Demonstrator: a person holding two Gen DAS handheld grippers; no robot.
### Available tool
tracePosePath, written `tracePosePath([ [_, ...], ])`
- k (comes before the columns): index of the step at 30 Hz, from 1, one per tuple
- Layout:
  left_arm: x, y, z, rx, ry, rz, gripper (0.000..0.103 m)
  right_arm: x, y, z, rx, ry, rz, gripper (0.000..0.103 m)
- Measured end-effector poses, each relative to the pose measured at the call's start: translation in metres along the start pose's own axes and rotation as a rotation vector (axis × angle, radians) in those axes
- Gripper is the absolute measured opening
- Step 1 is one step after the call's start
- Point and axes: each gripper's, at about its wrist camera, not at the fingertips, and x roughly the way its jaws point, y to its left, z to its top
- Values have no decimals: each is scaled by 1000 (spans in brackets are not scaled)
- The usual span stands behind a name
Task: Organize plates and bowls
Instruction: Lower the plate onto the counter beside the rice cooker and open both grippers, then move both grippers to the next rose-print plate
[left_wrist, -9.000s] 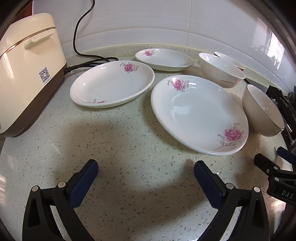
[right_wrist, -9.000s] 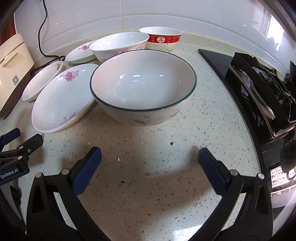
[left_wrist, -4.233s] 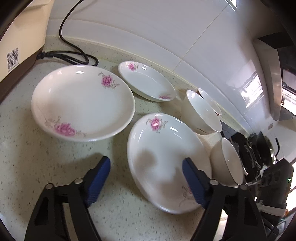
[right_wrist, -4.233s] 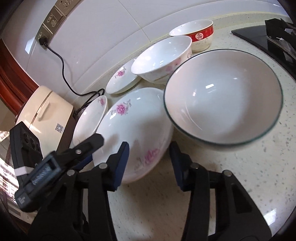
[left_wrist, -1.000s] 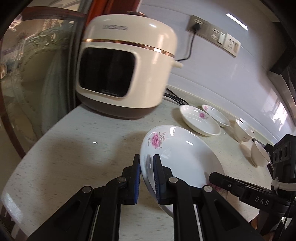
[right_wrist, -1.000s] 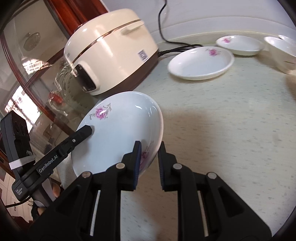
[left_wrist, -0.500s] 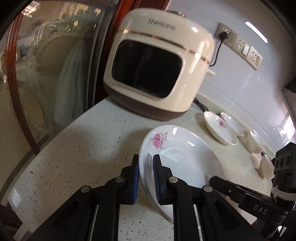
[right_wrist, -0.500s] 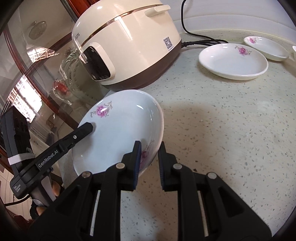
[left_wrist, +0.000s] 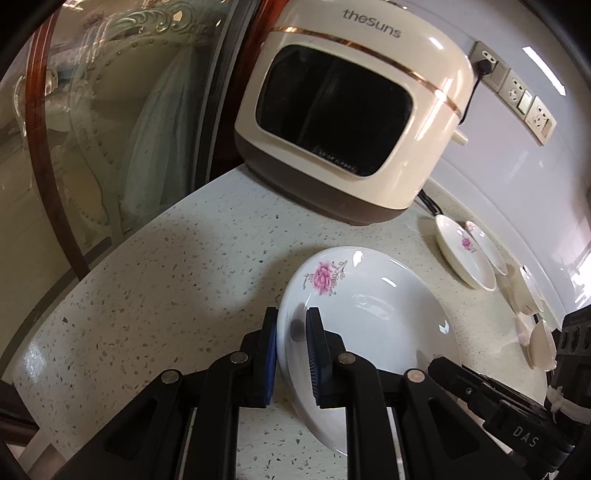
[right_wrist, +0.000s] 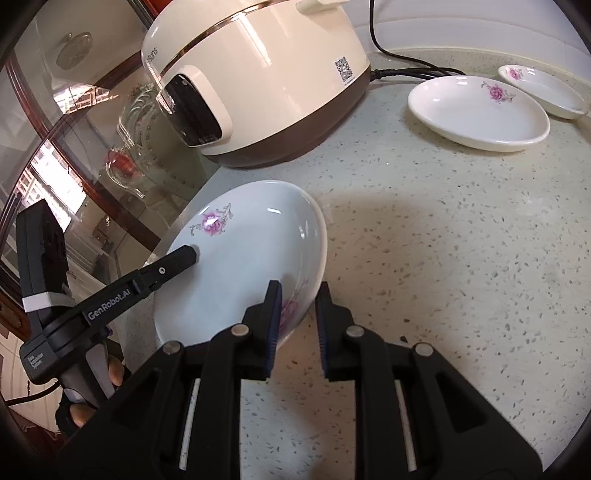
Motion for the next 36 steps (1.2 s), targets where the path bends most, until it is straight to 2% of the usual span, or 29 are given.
tracePosePath([
  [2,2,1,1,-16,5,5,23,1,1,0,-5,4,10,26],
  [3,1,2,1,-27,-7,9,33,1,1,0,-2,3,16,28],
  [4,-4,4,0,-32,-22,21,40,0,0,0,7,0,25,38],
  [5,-8,4,-1,-31,-44,34,57,-2,0,0,10,-15,27,50],
  [6,-12,3,-1,-27,-65,44,71,-5,-1,0,15,-35,25,55],
  [7,-16,2,-1,-24,-86,53,75,-8,-1,0,21,-50,26,61],
  [9,-26,-4,-2,-1,-143,86,83,-15,-6,-1,50,-85,13,64],
  [12,-33,-14,-3,46,-176,116,85,-23,-14,-1,96,-126,17,67],
  [18,-40,-41,0,111,-178,62,85,-39,-39,-3,221,-181,79,69],
  [23,-39,-82,1,180,-138,0,88,-56,-67,2,254,-171,65,69],
  [25,-35,-103,1,207,-99,-26,93,-67,-80,6,273,-178,52,69],
  [26,-28,-118,1,228,-53,-49,95,-73,-87,9,276,-181,41,69],
  [29,-17,-155,4,263,4,-110,95,-85,-103,20,245,-173,-82,69],
  [31,-14,-177,12,254,-33,-120,95,-90,-113,27,205,-186,-188,72],
  [33,-4,-196,28,207,-85,-103,95,-93,-122,36,196,-202,-255,75],
  [36,22,-215,51,124,-95,-100,95,-90,-145,48,233,-229,-302,76],
])
